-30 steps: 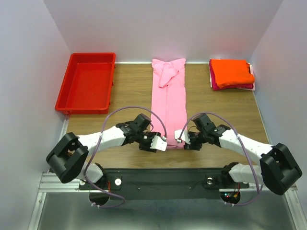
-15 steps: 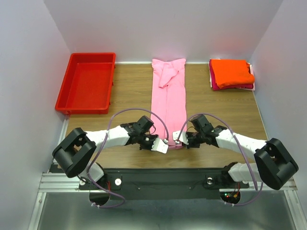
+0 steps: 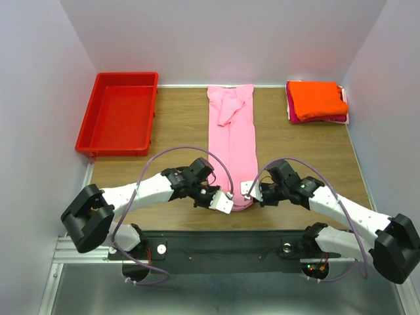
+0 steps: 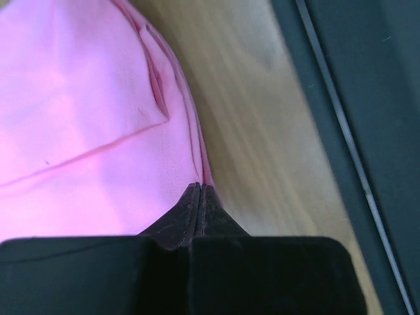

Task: Fold and stack the t-shirts
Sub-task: Fold the tshirt

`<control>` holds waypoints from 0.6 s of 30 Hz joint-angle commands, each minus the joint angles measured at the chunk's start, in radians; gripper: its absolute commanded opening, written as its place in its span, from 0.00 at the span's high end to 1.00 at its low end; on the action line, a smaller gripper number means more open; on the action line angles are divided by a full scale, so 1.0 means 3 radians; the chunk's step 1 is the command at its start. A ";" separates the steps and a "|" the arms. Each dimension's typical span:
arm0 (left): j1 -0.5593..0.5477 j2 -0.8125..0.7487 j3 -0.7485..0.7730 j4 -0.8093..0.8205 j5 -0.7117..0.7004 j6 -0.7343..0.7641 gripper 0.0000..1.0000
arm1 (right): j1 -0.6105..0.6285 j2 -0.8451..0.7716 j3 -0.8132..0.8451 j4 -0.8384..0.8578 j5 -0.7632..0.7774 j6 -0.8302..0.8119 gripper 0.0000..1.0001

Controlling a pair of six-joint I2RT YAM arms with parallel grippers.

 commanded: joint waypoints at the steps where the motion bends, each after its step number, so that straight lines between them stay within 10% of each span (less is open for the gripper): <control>1: -0.0209 -0.0306 0.0037 -0.0286 0.0261 -0.0145 1.00 | 0.0290 -0.0307 0.0143 -0.0373 -0.0040 0.0209 0.99; 18: 0.0572 -0.0077 0.0676 -0.0506 0.0292 0.0242 1.00 | 0.0445 -0.0176 0.0501 -0.0113 0.0671 0.0348 0.99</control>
